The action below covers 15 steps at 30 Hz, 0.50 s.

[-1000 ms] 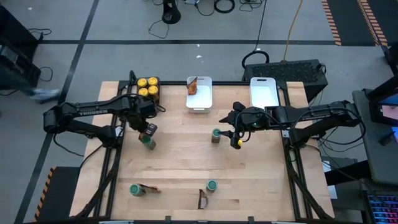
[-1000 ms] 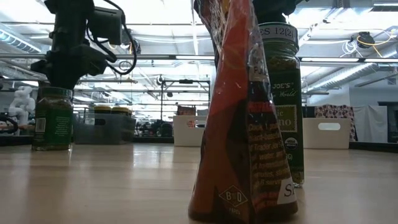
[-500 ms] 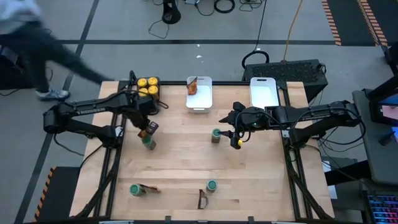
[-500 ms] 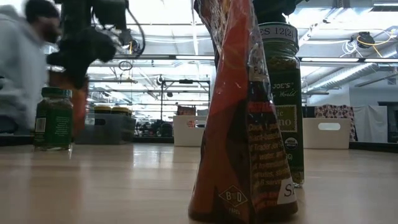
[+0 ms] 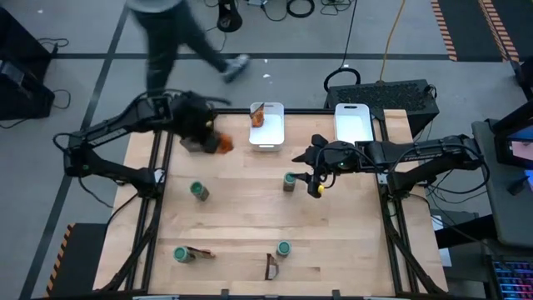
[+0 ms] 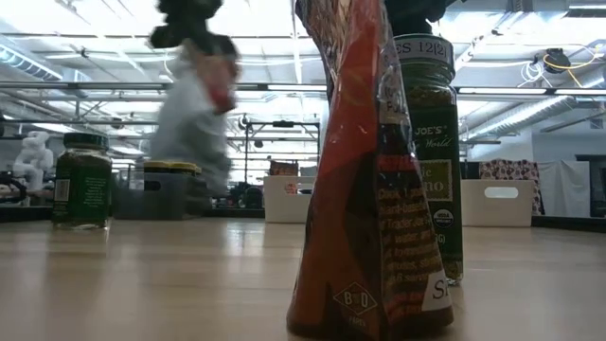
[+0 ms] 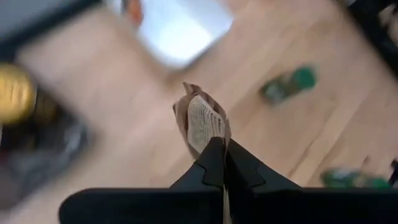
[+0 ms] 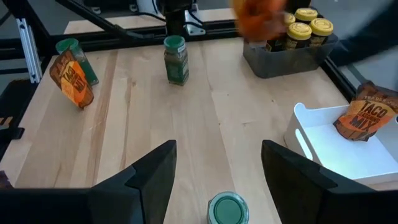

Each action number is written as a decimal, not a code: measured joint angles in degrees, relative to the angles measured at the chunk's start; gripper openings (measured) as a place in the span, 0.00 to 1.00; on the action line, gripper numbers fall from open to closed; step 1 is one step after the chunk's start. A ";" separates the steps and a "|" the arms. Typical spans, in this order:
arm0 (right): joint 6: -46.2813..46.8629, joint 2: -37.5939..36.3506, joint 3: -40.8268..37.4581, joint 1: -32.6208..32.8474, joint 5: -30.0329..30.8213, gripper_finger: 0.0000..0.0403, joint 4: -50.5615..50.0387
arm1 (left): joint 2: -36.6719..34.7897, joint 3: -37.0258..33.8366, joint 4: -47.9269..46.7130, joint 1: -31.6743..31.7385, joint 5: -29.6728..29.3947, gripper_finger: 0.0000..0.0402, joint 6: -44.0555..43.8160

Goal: Sort spices by type
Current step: Put the top orange seasoning pack into the left white bin

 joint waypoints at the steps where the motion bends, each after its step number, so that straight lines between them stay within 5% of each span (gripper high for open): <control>1: 0.00 0.00 0.00 0.00 0.00 0.54 0.31 | 1.65 1.68 1.24 0.57 0.29 0.00 1.71; 15: 4.52 0.00 0.00 0.02 -0.02 0.54 1.08 | 34.45 26.35 3.83 11.15 4.31 0.00 26.78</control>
